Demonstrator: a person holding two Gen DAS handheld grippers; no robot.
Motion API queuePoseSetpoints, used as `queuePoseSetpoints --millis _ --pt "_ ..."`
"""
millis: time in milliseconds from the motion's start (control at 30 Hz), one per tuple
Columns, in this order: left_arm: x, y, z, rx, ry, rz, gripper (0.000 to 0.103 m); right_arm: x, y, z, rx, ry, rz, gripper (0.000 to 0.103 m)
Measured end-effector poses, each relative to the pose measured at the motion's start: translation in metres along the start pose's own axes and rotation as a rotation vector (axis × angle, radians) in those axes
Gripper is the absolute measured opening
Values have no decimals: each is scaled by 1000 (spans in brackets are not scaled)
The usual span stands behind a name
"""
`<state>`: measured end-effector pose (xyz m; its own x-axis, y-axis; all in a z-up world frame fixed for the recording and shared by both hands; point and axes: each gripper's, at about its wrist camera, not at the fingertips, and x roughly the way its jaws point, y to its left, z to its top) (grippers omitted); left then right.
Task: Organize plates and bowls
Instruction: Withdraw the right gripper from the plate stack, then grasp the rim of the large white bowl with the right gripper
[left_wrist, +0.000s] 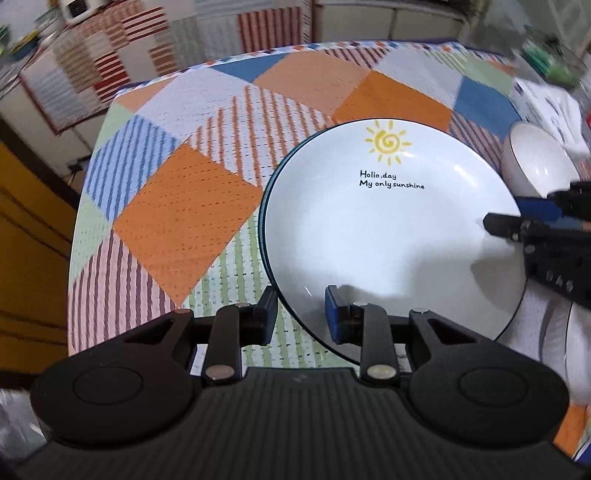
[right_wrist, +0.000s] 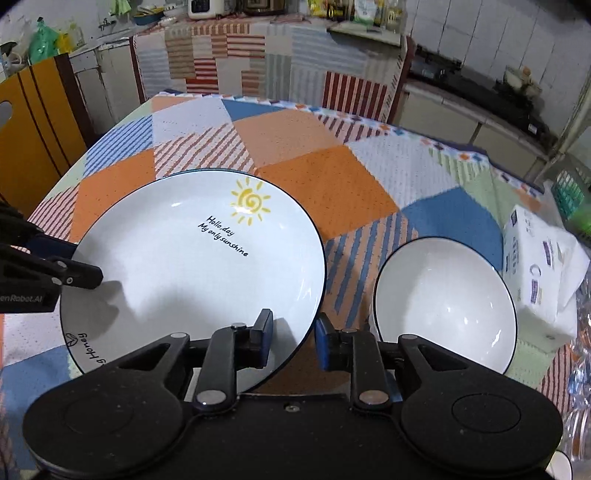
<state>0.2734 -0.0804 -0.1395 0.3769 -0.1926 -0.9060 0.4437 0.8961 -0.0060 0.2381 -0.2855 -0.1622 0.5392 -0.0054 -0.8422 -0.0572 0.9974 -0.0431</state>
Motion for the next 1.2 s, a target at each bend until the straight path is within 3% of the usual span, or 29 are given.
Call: queuePoseSetpoints --millis 133,267,400,533,600,633,667,733,867,1033,1200 --pt "-10 -3 -13 -29 -25 -15 26 -3 4 -7 -21 -69 -39 27" --pt "-41 -12 -28 23 -80 -33 26 -44 6 -27 -76 -192 -36 32" --pt "-74 -28 -37 69 -124 -21 26 -87 -3 -50 -67 -258 -24 36" --pt "-105 -48 -43 66 -149 -77 27 -126 -20 -73 6 -292 -10 43" --pt "-116 -60 -48 62 -158 -86 27 -140 -25 -82 1 -308 -20 50" --pt "-120 -66 -50 54 -160 -83 27 -146 -26 -88 -22 -316 -33 58" --pt "-122 -72 -53 48 -157 -82 28 -150 -28 -92 -49 -317 -44 64" --pt "-125 -85 -58 44 -154 -91 30 -156 -32 -99 -79 -301 -52 66" --pt "-129 -102 -67 8 -190 -102 46 -163 -39 -118 -88 -290 -20 74" --pt "-119 -121 -77 2 -202 -105 54 -161 -36 -144 -72 -293 20 76" --pt "-104 -136 -91 4 -201 -159 62 -151 -28 -176 -54 -250 43 76"
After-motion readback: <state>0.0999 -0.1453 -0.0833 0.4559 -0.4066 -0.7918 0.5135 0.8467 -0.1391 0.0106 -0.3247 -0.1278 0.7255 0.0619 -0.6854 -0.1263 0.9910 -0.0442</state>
